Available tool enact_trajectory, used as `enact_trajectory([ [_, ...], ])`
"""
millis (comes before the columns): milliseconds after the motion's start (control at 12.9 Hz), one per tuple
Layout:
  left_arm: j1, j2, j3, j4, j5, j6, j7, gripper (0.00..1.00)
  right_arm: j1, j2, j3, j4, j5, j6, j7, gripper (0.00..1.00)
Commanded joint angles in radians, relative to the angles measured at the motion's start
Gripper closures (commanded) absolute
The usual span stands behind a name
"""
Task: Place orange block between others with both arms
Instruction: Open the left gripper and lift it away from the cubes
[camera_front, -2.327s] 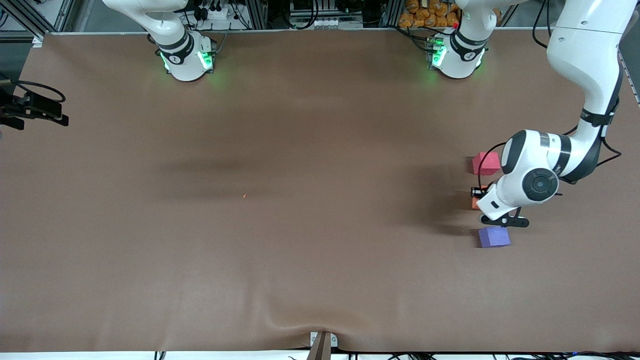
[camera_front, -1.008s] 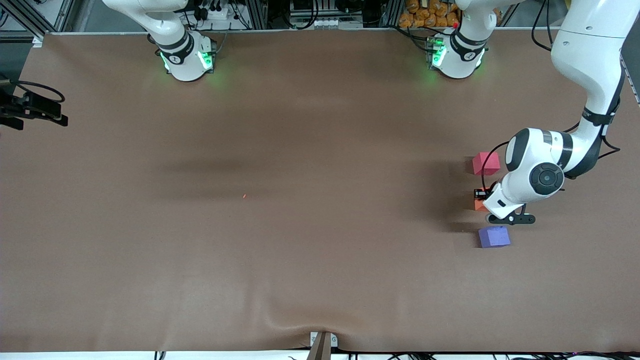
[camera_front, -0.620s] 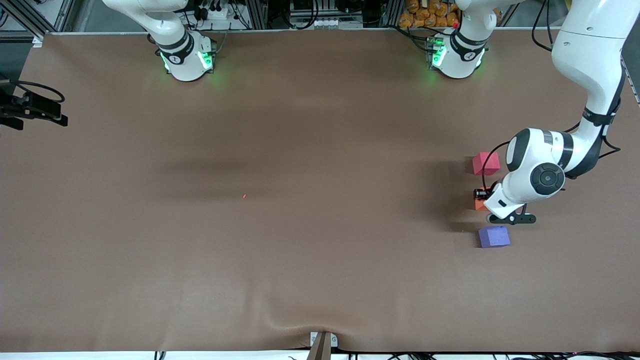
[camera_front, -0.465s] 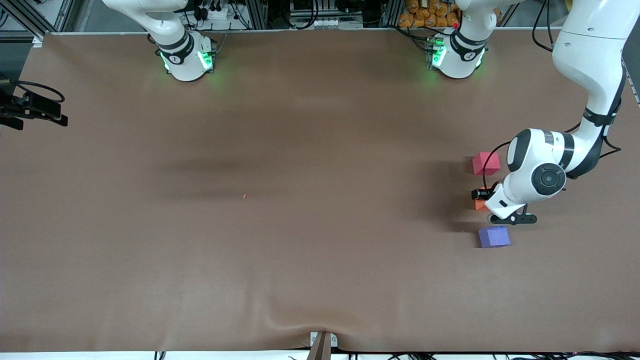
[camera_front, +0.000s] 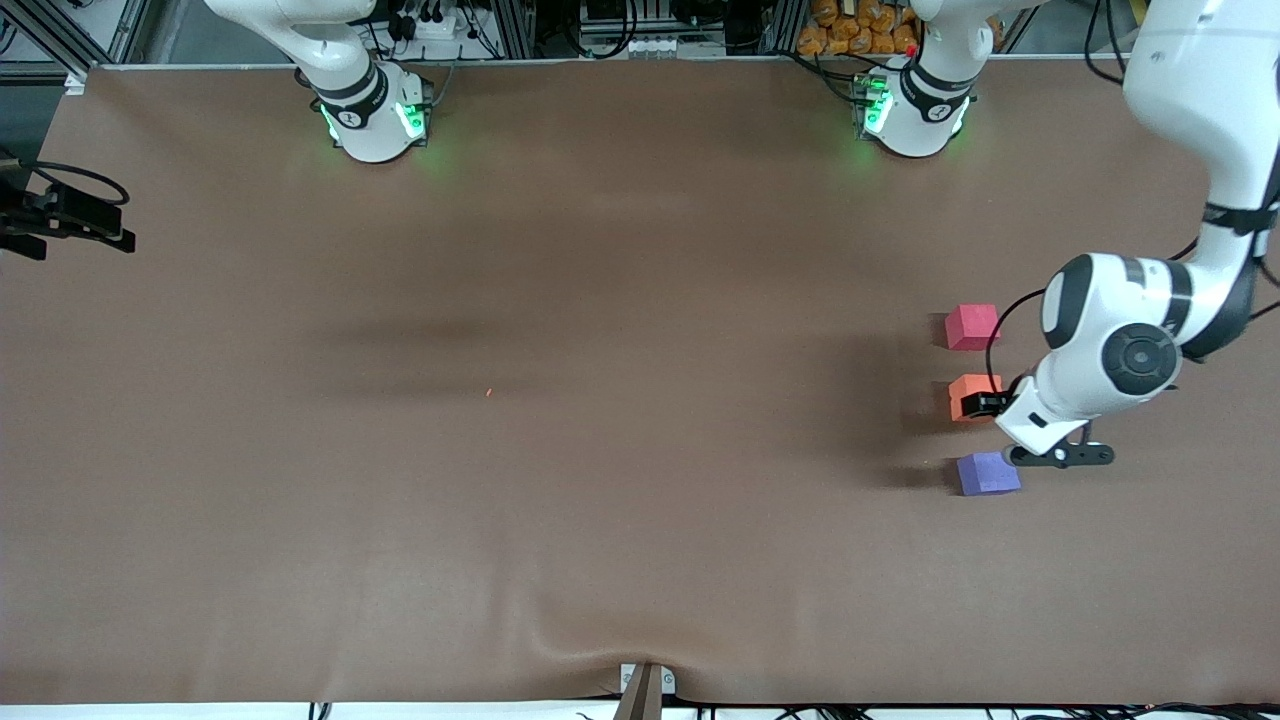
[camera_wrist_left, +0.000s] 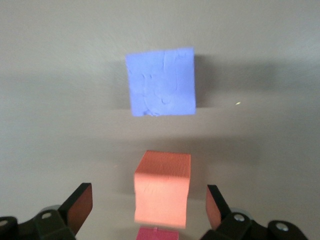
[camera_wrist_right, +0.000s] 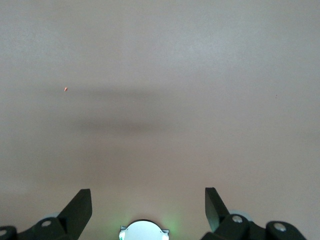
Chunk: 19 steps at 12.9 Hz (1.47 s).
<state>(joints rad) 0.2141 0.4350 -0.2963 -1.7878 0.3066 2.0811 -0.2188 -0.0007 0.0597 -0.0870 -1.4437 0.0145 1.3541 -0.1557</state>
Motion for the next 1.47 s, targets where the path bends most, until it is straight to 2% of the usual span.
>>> enact_trajectory([
  [0,0.008,-0.018,-0.041,0.176,0.005,-0.189,-0.005,0.00,0.004,-0.003,-0.004,0.009,-0.015,-0.003,-0.013,0.00],
  [233,0.010,-0.041,-0.079,0.296,0.003,-0.303,-0.004,0.00,0.004,-0.003,-0.004,0.009,-0.016,-0.003,-0.013,0.00],
  [698,0.011,-0.203,-0.095,0.301,-0.116,-0.363,-0.017,0.00,0.004,-0.008,-0.005,0.028,-0.018,-0.009,-0.011,0.00],
  [1008,0.011,-0.269,-0.093,0.301,-0.207,-0.404,-0.021,0.00,0.004,-0.012,-0.008,0.031,-0.015,-0.016,-0.011,0.00],
  [1396,0.007,-0.311,-0.101,0.301,-0.244,-0.449,-0.083,0.00,-0.002,-0.011,-0.007,0.045,-0.013,-0.026,-0.030,0.00],
])
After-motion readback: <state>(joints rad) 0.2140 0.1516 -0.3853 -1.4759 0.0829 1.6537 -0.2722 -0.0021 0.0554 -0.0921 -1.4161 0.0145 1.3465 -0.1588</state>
